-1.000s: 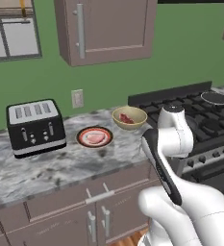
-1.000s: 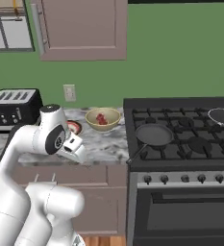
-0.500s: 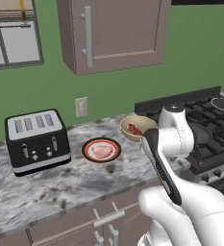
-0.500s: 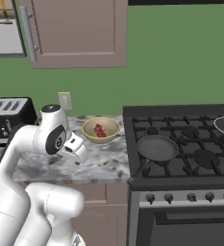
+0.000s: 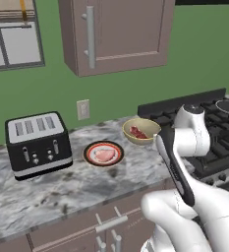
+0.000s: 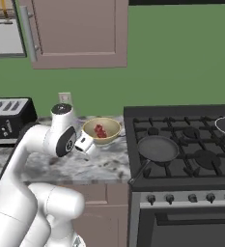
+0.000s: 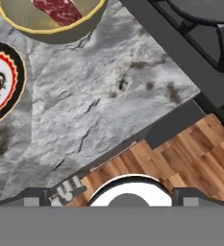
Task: Place one of the steaks on the plate and the other in the bowl. Then place the bowl in the fridge.
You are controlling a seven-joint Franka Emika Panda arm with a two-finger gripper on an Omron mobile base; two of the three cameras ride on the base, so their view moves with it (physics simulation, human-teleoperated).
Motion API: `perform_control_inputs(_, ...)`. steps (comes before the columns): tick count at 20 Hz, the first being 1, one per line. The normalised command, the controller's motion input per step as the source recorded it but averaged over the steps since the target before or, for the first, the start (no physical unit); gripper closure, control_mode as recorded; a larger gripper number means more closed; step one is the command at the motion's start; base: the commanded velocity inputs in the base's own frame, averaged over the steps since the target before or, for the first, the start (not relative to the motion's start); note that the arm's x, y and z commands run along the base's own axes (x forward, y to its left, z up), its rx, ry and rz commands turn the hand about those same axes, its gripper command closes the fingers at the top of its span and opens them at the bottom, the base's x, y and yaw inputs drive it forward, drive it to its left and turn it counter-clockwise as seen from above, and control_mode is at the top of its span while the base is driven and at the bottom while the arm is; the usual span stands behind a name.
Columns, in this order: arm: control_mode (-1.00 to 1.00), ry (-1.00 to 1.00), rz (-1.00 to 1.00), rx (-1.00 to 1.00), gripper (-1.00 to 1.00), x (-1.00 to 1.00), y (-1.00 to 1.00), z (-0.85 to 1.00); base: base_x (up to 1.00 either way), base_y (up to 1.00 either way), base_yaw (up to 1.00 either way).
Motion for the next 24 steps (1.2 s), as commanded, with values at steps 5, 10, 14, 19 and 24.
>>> perform_control_inputs(5, -1.0, -0.01, 0.02, 0.22, -1.0, 0.9, -0.91, 0.7, 0.0, 0.0, 0.0)
perform_control_inputs(10, -1.0, 0.12, -0.02, 0.19, -1.0, 1.0, -0.42, 0.18, 0.0, 0.0, 0.0)
perform_control_inputs(14, -1.0, 0.22, -0.13, 0.15, -1.0, 1.0, -0.11, 0.02, 0.0, 0.0, 0.0)
perform_control_inputs(19, -1.0, 0.12, -0.03, 0.02, -1.0, 0.58, -0.31, 0.0, 0.0, 0.0, 0.0)
perform_control_inputs(24, -1.0, -0.01, -0.01, 0.0, -1.0, 0.42, -0.16, -0.26, 0.0, 0.0, 0.0)
